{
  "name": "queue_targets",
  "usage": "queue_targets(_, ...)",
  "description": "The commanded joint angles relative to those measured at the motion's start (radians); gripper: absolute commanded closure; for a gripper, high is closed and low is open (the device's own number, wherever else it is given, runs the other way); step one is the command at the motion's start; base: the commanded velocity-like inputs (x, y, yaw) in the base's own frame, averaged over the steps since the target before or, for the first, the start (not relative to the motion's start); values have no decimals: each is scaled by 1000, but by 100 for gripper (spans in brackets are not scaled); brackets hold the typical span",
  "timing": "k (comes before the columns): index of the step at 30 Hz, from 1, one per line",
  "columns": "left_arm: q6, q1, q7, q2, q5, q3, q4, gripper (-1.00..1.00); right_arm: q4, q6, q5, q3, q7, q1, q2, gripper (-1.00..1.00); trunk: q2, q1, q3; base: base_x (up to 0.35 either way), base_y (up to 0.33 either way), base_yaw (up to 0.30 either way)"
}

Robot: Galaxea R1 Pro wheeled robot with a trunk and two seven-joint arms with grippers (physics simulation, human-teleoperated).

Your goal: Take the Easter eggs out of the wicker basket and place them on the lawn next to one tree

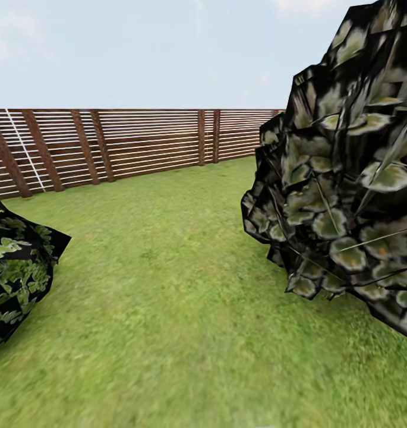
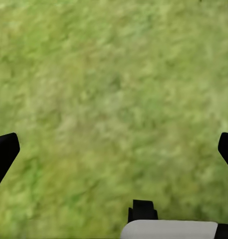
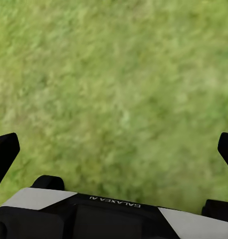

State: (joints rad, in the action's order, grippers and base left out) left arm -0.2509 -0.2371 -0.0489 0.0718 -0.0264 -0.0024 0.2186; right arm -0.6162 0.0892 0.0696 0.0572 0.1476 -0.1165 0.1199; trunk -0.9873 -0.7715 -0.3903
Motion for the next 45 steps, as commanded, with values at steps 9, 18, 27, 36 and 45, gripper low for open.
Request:
queue_targets(9, -4, -1, 1, 1, -3, -1, -2, -100, 18, 6, 4, 4, 1, 0, 0, -100, -1, -1, -1, 284, 97, 17)
queue_targets(18, -3, -1, 1, 1, -3, 1, -2, -100, 39, 6, 3, 10, 1, -1, -1, -100, -1, -1, -1, 230, 212, 1)
queue_targets(27, -4, -1, 2, 1, -3, 0, -2, -100, 40, 5, 8, 9, 1, 0, 0, -100, -1, -1, -1, 166, 261, 0)
queue_targets(36, -5, -1, 1, 0, -3, -1, -3, -100, 39, 4, 8, 9, 1, 0, 0, -100, -1, -1, -1, 218, 262, 69)
queue_targets(45, -5, -1, 1, 0, -2, -1, -3, -100, 39, 4, 11, 9, 2, 0, 0, -100, -1, -1, -1, 285, 176, 80)
